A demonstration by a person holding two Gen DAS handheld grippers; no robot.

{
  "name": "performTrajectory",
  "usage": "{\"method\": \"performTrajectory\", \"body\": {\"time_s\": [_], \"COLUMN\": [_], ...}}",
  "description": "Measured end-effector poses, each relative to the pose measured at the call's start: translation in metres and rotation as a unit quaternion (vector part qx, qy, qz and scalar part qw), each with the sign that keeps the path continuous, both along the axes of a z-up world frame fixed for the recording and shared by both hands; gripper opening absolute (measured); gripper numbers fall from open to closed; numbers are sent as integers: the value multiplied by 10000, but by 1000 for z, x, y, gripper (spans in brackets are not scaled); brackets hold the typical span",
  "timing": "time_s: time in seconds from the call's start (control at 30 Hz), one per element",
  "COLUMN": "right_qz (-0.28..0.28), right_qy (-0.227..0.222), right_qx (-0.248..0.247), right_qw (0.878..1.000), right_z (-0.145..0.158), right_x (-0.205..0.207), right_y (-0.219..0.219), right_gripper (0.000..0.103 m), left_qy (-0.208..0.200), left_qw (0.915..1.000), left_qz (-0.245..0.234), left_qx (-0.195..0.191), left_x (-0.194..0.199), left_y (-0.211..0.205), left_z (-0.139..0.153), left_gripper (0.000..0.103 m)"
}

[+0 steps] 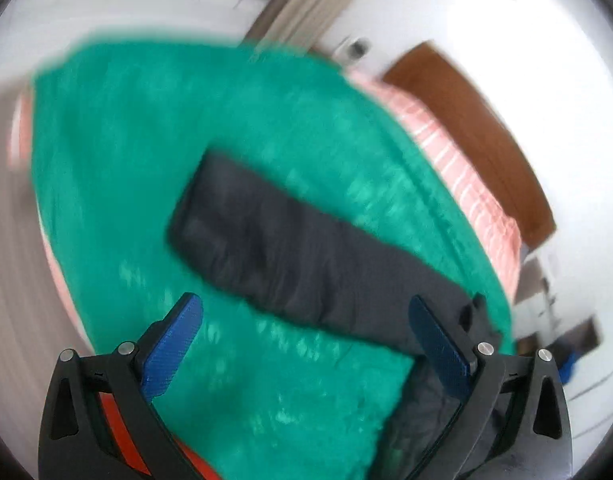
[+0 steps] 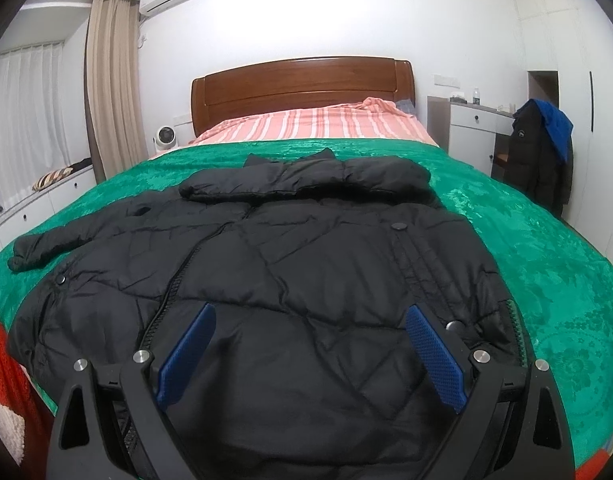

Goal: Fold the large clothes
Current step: 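Grasp the black sleeve cuff with the left gripper and fold it across the jacket body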

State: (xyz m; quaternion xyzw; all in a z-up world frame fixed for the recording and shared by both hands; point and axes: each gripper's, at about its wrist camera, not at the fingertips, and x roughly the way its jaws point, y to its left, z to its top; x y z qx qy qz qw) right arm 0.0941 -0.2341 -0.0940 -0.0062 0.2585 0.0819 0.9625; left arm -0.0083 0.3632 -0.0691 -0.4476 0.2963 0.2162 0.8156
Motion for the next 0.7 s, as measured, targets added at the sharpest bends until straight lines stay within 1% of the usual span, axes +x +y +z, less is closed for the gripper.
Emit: {"method": "performTrajectory", "body": {"time_s": [0.03,0.07,0.1,0.17,0.2,0.27,0.33,0.37,0.4,0.43,0.5,0.53,0.57,0.63,0.67,0.7], "right_qz": [16,38,58,102,120,136,123,105,92,81,63,56,57,70,79,100], "right_qy": [0,10,26,57,61,26,-28,-48,-46,-34,16,48,70,109,124,142], "right_qx": [-21,-47,-72,-139,-171,-209,-224,-216,-196,-172,-112,-69,-20,74,105,142], "right_qw": [10000,10000,10000,9998,9998,9997,9997,9997,9998,9998,9999,9999,10000,9999,9998,9997], "right_z": [0,-1,-2,-3,-3,-2,0,1,1,1,-1,-2,-2,-3,-4,-4], "right_x": [0,0,-1,-1,-2,-4,-6,-6,-6,-5,-3,-1,0,3,4,6], "right_y": [2,3,5,8,9,10,10,9,8,7,5,3,2,1,0,0], "right_gripper": [95,95,95,95,95,95,95,95,95,95,95,95,95,95,95,95], "left_qy": [179,298,447,547,538,440,280,271,454,542,639,639,607,403,237,45], "left_qw": [9994,9988,9982,9978,9976,9961,9945,9944,9943,9947,9927,9906,9868,9785,9733,9656], "left_qz": [-12,-6,4,110,254,708,998,1021,937,795,639,501,350,-21,-273,-569], "left_qx": [-310,-388,-394,-347,-341,-285,-160,54,232,352,800,1103,1460,2021,2267,2538], "left_x": [5,10,18,32,37,44,49,53,60,66,74,79,84,105,118,135], "left_y": [4,4,6,12,17,30,39,42,44,44,38,30,19,-5,-22,-47], "left_z": [-21,-32,-46,-60,-65,-72,-71,-67,-64,-61,-38,-21,0,46,72,102], "left_gripper": [103,103,103,103,103,103,97,63,18,16,12,12,11,11,11,11]}}
